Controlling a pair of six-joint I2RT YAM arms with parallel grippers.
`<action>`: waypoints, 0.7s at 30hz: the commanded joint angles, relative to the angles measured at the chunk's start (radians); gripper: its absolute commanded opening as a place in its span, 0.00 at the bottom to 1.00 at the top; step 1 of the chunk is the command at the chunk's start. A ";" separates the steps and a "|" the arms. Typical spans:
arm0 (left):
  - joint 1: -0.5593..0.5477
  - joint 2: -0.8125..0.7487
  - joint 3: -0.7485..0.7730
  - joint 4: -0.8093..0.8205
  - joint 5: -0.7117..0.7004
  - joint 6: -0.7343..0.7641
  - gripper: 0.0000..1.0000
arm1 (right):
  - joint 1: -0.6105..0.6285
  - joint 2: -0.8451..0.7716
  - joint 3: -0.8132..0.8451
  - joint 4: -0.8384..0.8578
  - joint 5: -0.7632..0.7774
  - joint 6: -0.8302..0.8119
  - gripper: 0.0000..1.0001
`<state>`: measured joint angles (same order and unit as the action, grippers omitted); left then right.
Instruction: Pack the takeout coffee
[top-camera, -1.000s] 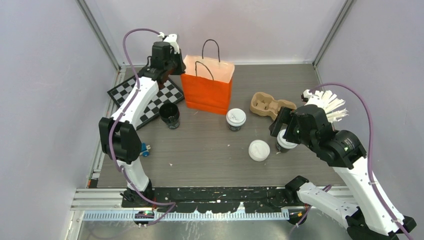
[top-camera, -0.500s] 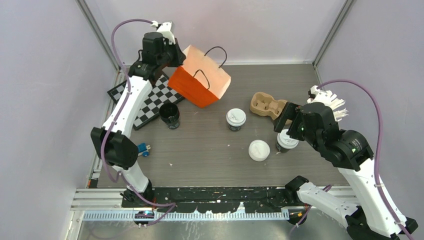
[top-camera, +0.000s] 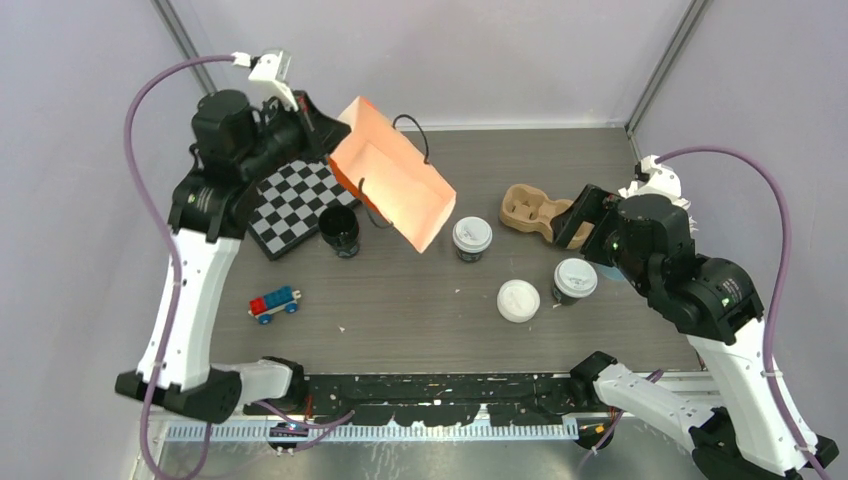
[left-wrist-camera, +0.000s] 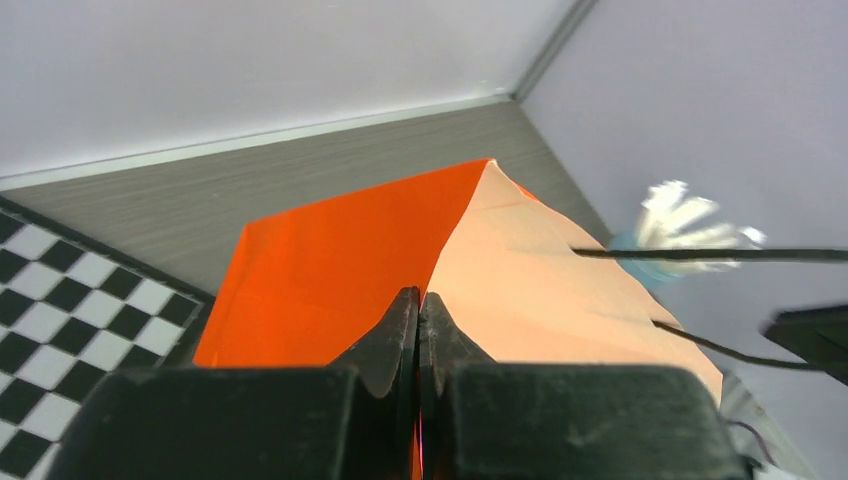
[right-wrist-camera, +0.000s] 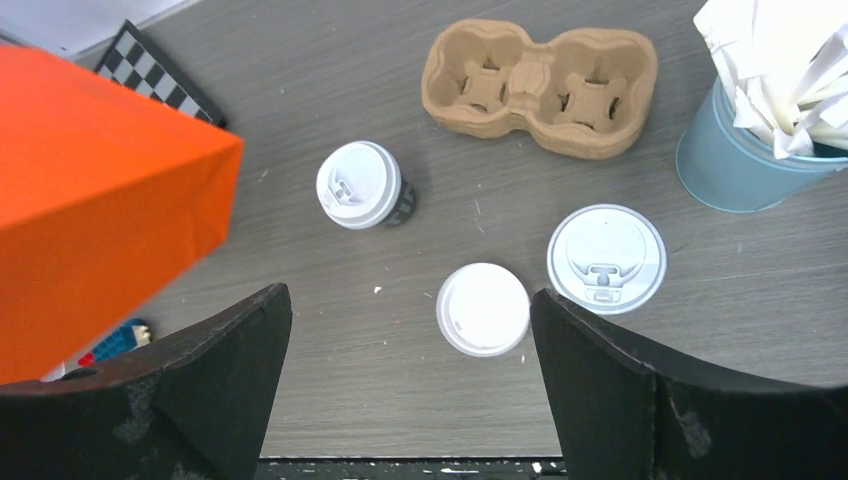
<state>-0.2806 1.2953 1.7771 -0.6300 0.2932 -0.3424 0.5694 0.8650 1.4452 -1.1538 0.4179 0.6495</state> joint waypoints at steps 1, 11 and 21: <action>-0.020 -0.101 -0.092 -0.037 0.165 -0.071 0.00 | 0.002 0.009 0.046 0.052 0.016 -0.012 0.93; -0.144 -0.185 -0.397 -0.021 0.230 -0.143 0.00 | 0.003 0.010 0.037 0.023 -0.038 -0.031 0.93; -0.148 -0.229 -0.611 0.086 0.208 -0.121 0.04 | 0.001 0.076 0.003 0.019 -0.106 0.020 0.91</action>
<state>-0.4274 1.1198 1.2045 -0.6445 0.5095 -0.4603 0.5694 0.9039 1.4597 -1.1454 0.3573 0.6502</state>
